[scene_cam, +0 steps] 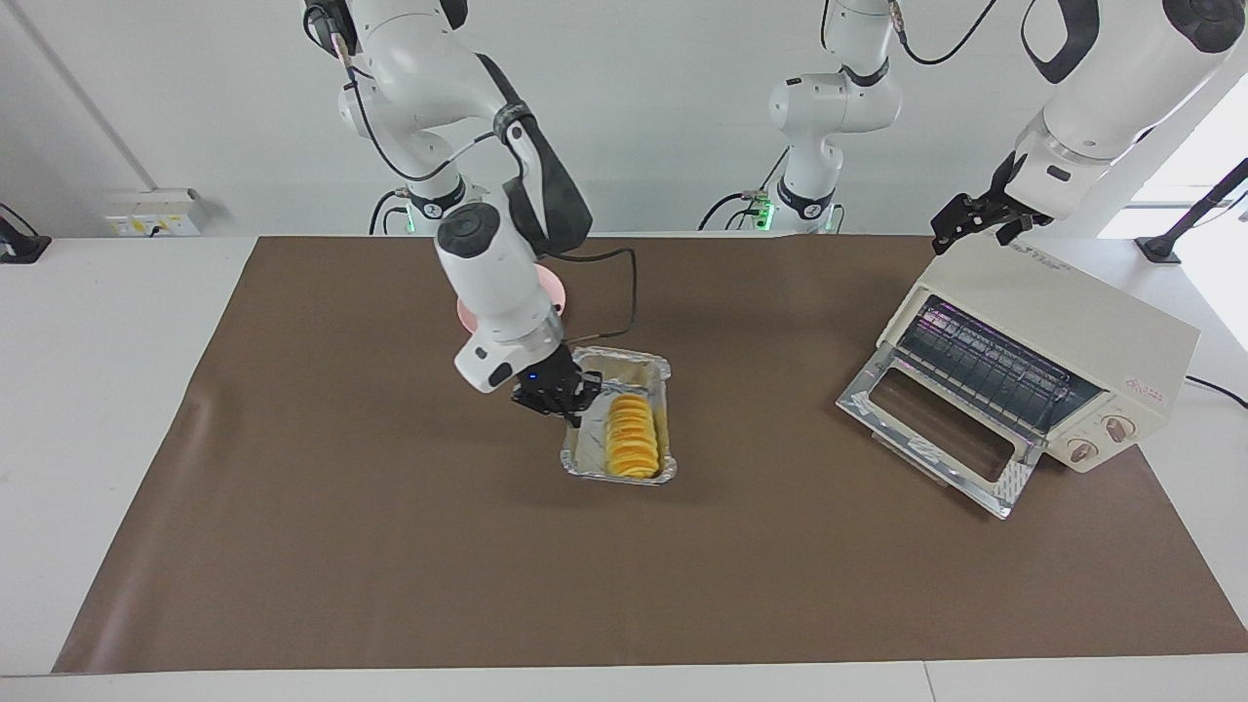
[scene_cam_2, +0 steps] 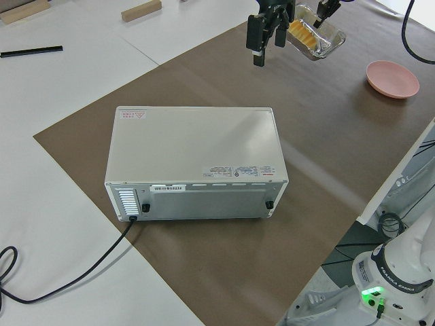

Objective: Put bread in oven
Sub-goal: 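Grasp the foil tray rim and slide it toward the oven with the right gripper, then release the tray with the right gripper while the left gripper reaches it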

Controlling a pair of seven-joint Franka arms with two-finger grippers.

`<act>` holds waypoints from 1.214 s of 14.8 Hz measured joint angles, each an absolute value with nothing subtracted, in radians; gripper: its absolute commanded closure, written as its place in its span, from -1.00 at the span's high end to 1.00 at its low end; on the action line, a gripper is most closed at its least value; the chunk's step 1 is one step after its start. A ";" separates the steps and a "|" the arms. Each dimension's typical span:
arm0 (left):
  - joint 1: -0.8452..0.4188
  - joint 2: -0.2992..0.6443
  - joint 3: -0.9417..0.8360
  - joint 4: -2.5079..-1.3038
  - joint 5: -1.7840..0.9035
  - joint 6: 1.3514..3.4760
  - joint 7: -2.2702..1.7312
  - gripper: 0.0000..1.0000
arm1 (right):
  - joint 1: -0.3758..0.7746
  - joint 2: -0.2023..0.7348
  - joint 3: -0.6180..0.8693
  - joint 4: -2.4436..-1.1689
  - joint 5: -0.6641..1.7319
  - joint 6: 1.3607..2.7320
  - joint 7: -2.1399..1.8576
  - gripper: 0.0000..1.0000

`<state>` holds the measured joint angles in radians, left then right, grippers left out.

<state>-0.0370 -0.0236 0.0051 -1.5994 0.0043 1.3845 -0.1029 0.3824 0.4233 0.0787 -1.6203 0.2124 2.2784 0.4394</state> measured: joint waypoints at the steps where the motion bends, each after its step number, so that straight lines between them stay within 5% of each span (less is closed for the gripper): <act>1: -0.037 -0.024 0.005 -1.599 0.004 1.385 -0.103 1.00 | 0.417 0.464 0.078 -1.580 0.212 2.280 0.480 -1.00; 8: -0.037 -0.024 0.005 -1.599 0.004 1.385 -0.103 1.00 | 0.507 0.614 0.077 -1.518 0.212 2.434 0.569 -1.00; 10: -0.037 -0.024 0.005 -1.599 0.004 1.385 -0.103 1.00 | 0.516 0.621 0.077 -1.518 0.211 2.440 0.579 0.61; 11: -0.037 -0.024 0.005 -1.599 0.004 1.385 -0.103 1.00 | 0.517 0.623 0.076 -1.518 0.208 2.440 0.580 1.00; 18: -0.037 -0.024 0.005 -1.599 0.004 1.384 -0.103 1.00 | 0.518 0.579 0.064 -1.501 0.065 2.397 0.581 1.00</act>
